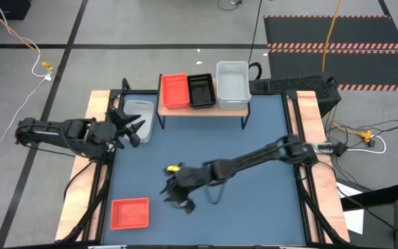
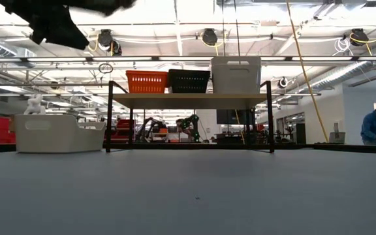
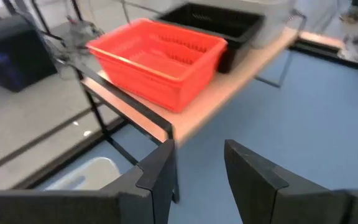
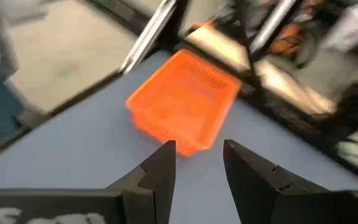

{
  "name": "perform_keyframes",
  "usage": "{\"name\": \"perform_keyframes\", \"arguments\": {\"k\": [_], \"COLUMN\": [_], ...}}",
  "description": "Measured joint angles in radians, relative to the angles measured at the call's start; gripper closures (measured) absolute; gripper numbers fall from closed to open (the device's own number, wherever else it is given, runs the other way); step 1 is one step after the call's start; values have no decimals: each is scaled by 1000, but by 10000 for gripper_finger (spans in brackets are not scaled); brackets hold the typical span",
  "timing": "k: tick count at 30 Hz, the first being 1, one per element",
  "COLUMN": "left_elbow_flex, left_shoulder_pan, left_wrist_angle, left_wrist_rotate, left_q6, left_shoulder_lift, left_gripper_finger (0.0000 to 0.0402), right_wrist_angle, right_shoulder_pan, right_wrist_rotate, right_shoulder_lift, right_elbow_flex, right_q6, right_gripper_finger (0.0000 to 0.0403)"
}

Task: Stack baskets on shelf by color
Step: Stack the orange bin on top of the other orange bin on the shelf

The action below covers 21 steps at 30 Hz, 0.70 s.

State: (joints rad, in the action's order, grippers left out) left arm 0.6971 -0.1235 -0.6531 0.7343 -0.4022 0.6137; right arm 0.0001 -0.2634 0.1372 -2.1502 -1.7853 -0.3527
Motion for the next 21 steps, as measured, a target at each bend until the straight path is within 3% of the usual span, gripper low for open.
{"name": "perform_keyframes", "arguments": {"k": [7,15,21], "left_elbow_flex": [0,0,0], "left_shoulder_pan": [-23,-22,-22], "left_wrist_angle": [7,-2,-3], "left_wrist_rotate": [-12,-11,-11], "left_q6": [44,67,62], "left_shoulder_lift": [54,53,54], "left_gripper_finger": [261,261,261], "right_wrist_angle": [-141,-1,100], "right_shoulder_pan": [-1,2,-2], "right_wrist_rotate": [15,-9,-11], "right_shoulder_lift": [-270,-398,-417], "right_elbow_flex": [-308,-328,-328], "right_q6": [-242,-491,-577], "right_gripper_finger": [272,272,272]}}
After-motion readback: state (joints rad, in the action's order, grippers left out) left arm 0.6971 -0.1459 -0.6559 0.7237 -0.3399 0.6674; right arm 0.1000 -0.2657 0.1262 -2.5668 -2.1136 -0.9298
